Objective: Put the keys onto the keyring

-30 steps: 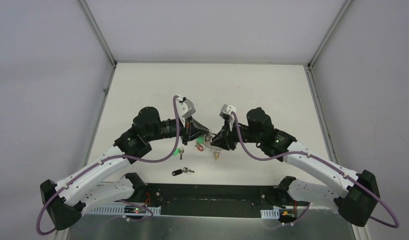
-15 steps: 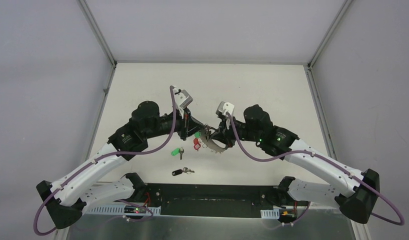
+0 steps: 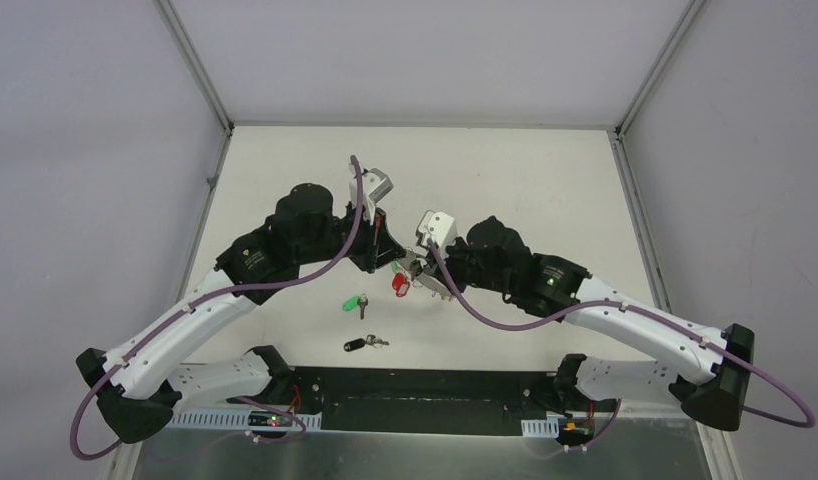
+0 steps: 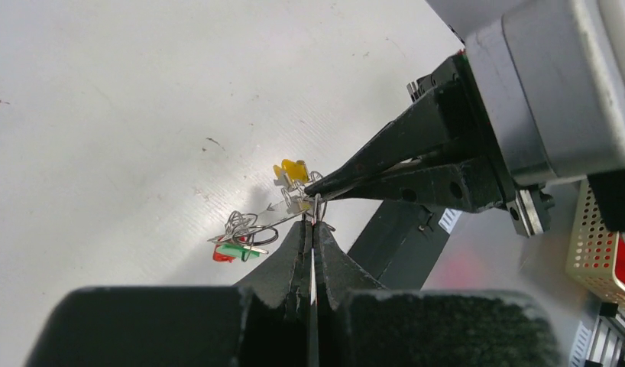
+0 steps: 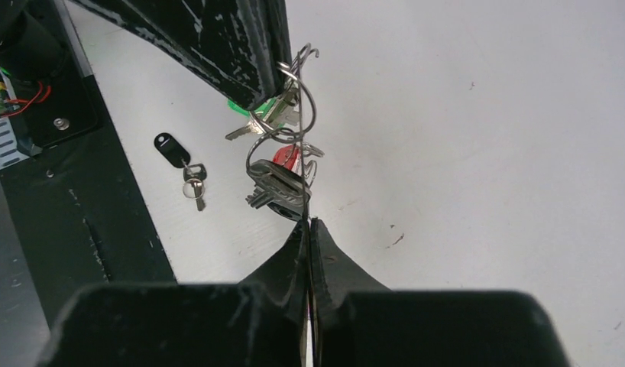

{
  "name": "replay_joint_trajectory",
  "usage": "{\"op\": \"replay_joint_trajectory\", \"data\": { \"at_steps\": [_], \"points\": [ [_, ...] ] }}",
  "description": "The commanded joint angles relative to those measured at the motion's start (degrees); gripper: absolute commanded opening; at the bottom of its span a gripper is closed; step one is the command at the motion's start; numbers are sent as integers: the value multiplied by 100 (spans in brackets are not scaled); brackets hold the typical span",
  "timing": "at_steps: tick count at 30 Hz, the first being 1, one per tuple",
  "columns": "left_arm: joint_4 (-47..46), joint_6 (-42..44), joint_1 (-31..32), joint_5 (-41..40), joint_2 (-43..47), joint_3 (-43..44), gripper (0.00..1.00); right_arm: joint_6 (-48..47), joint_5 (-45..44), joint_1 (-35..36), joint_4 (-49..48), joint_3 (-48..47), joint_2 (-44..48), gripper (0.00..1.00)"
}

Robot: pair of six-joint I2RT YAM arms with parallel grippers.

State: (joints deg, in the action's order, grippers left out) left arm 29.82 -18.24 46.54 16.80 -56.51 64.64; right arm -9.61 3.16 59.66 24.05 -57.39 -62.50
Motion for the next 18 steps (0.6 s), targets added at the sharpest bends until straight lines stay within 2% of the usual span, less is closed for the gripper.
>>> {"op": "replay_joint_trajectory", "data": {
  "at_steps": [1, 9, 18],
  "points": [
    [539, -207, 13, -281, -88, 666, 0, -227, -953, 124, 282, -358, -33, 0],
    [1592, -258, 8, -231, -639, 1509, 0, -386, -1468, 320, 302, -418, -43, 0],
    [2024, 131, 10, 157, -905, 1925, 0, -658, -1385, 353, 277, -419, -10, 0]
  ]
}}
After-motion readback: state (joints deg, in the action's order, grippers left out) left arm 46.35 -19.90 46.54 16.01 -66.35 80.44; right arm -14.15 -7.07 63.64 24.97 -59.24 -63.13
